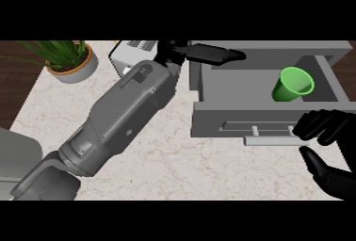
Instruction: Pick up the cup, place it into the drawer and close the drawer
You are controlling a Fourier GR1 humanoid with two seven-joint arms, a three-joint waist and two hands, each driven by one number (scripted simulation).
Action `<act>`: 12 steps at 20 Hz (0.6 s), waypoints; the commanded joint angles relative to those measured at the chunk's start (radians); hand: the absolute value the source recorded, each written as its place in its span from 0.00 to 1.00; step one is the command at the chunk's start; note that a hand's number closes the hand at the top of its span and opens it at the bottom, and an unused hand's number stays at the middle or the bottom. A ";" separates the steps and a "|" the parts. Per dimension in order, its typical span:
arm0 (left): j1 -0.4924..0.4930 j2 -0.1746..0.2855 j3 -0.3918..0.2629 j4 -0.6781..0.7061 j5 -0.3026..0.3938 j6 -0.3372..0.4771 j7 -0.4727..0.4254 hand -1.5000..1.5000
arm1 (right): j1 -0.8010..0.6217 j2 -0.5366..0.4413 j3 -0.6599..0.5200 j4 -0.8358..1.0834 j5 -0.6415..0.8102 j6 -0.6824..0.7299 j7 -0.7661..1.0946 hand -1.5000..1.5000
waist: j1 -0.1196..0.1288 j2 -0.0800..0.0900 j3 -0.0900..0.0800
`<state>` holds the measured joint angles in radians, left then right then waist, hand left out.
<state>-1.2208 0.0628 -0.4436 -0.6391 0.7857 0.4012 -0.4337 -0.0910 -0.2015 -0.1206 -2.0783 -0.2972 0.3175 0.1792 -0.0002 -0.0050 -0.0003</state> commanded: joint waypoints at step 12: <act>0.523 0.329 0.054 -0.586 0.019 0.000 0.132 0.00 | 0.035 -0.062 0.076 0.030 0.260 0.053 -0.002 1.00 | 0.029 -0.001 0.000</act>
<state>-0.8253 0.3068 -0.4067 -1.0859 0.8051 0.4131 -0.3337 -0.0224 -0.2749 -0.0696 -2.0936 -0.1001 0.3899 0.1624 0.0303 -0.0103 -0.0003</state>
